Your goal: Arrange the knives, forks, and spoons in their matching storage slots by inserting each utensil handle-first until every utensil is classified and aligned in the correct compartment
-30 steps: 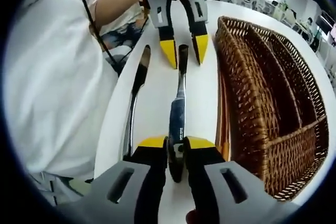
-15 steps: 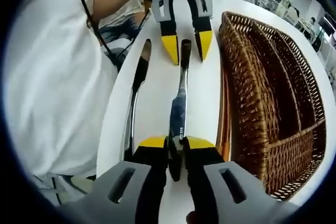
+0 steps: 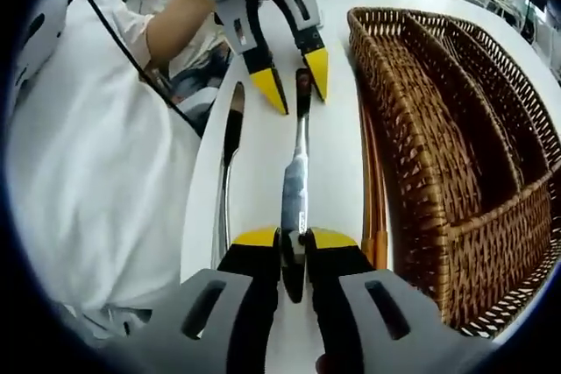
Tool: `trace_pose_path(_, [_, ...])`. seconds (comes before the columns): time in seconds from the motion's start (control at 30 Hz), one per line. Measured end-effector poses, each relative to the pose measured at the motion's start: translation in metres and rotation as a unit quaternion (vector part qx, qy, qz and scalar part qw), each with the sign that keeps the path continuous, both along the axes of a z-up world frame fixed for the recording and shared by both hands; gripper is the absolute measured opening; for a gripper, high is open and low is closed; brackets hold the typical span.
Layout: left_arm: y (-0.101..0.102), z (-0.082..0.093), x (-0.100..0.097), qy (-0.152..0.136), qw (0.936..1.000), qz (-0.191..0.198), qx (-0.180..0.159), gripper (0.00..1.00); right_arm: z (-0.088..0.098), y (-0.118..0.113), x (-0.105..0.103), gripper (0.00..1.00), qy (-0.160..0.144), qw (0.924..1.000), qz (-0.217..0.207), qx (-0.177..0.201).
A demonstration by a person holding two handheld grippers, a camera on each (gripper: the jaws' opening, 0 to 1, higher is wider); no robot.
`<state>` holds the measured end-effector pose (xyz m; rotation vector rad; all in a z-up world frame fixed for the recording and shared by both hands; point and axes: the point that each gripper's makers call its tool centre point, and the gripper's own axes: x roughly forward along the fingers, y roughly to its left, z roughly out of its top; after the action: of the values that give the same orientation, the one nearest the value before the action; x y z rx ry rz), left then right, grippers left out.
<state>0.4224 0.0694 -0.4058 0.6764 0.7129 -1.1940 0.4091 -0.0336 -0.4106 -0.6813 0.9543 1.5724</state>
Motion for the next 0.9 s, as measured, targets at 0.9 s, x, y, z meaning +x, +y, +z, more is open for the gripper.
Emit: trace_pose_path(0.9, [-0.011,0.002,0.001,-0.062,0.9932,-0.066,0.073,0.15,0.002,0.000,0.002,0.11,0.115,0.9931,-0.013,-0.020])
